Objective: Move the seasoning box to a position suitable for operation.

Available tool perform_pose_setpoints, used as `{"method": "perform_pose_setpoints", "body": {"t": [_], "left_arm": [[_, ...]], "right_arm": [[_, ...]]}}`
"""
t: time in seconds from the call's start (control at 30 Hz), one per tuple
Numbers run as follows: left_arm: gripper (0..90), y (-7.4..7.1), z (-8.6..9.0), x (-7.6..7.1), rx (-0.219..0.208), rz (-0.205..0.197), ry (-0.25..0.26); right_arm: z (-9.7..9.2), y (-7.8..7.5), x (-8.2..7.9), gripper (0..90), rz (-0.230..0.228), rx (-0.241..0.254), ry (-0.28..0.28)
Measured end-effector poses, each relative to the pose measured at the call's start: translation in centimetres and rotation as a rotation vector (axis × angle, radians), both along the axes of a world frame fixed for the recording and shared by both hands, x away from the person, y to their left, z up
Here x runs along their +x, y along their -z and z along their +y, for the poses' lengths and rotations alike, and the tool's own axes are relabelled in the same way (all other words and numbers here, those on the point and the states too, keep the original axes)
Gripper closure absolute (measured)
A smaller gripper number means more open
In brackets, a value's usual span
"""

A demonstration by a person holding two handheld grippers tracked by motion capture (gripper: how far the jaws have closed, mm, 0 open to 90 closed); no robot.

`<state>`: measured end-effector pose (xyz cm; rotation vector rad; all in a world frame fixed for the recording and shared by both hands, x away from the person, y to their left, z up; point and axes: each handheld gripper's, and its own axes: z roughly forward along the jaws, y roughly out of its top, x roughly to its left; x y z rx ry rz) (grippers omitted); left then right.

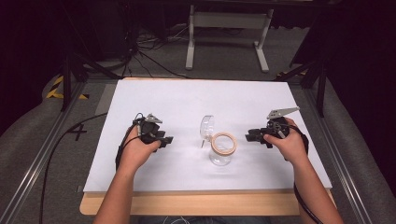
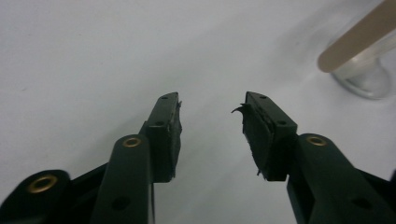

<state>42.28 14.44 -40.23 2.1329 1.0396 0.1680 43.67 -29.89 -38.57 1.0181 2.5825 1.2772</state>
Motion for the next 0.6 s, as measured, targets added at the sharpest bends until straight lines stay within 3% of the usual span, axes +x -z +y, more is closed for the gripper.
{"method": "perform_pose_setpoints", "body": {"t": [0.2,0.33,0.47,0.6], "left_arm": [[78.7,-0.9,0.2,-0.4,-0.011,0.003,0.049],[88.2,-1.8,-0.5,-1.1,-0.029,0.019,0.093],[89.9,-2.2,-1.3,-1.6,-0.019,0.022,0.146],[89.9,-2.3,-2.1,-1.9,-0.03,0.027,0.19]], "right_arm": [[0.9,-0.2,-0.3,69.7,-0.015,-0.013,-0.033],[1.3,-0.2,-0.3,77.1,-0.023,-0.028,-0.055],[1.5,-0.3,-0.4,86.8,-0.018,-0.014,-0.086],[1.8,-0.4,-0.5,89.6,-0.035,-0.009,-0.116]]}}
